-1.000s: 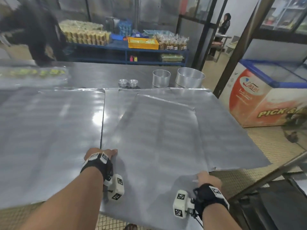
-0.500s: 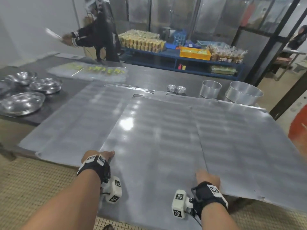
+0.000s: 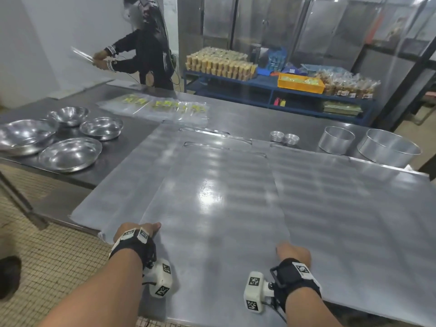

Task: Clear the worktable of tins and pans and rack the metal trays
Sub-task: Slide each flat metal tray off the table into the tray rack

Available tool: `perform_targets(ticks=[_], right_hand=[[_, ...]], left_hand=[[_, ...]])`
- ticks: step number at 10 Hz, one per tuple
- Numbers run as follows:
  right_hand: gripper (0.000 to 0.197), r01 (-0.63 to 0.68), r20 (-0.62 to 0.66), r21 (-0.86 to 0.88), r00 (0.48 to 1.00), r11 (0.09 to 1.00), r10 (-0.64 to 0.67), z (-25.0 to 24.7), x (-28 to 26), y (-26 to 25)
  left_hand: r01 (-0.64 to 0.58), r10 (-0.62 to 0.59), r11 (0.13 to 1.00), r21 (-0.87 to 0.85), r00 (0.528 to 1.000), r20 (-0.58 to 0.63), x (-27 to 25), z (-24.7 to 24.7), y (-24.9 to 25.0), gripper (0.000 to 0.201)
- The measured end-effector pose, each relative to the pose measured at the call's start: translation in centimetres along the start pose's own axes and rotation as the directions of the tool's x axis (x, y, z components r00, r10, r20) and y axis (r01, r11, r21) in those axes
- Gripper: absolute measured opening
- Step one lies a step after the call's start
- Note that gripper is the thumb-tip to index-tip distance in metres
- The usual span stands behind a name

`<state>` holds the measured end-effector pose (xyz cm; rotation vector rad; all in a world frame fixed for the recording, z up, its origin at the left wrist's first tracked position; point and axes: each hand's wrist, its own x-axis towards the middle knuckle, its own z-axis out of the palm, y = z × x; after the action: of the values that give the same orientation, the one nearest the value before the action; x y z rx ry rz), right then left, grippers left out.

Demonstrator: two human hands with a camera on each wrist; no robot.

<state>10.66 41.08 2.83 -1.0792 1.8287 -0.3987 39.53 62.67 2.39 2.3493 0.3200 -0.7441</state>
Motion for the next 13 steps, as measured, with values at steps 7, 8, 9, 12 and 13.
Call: perform_targets(ticks=[7,8,9,12,13], right_hand=[[0.036,0.056,0.051,-0.129,0.997,0.990,-0.050,13.1,0.5,-4.6],[0.038,0.020,0.025,-0.150,1.000,0.988,-0.017,14.3,1.4,-4.6],[0.040,0.049,0.026,-0.278,0.999,0.959,-0.044,15.6,1.5,-5.1],[0.059,0.039,-0.025,-0.431,0.998,0.901,-0.055,17.6,6.1,-4.5],[0.053,0.064,-0.009,-0.361,0.997,0.930,-0.073,17.1,4.5,-5.1]], left_hand=[[-0.076,0.086,0.985,0.156,0.995,-0.056,15.5,-3.1,5.9,0.093],[-0.072,0.083,0.986,0.152,0.994,-0.069,15.5,-3.0,6.4,0.088],[-0.090,0.109,0.979,0.183,0.989,-0.096,15.7,-2.8,6.7,0.086],[-0.083,0.088,0.984,0.159,0.996,-0.030,16.6,-2.2,7.7,0.098],[-0.080,0.078,0.995,0.061,0.997,0.030,16.8,-2.2,8.0,0.093]])
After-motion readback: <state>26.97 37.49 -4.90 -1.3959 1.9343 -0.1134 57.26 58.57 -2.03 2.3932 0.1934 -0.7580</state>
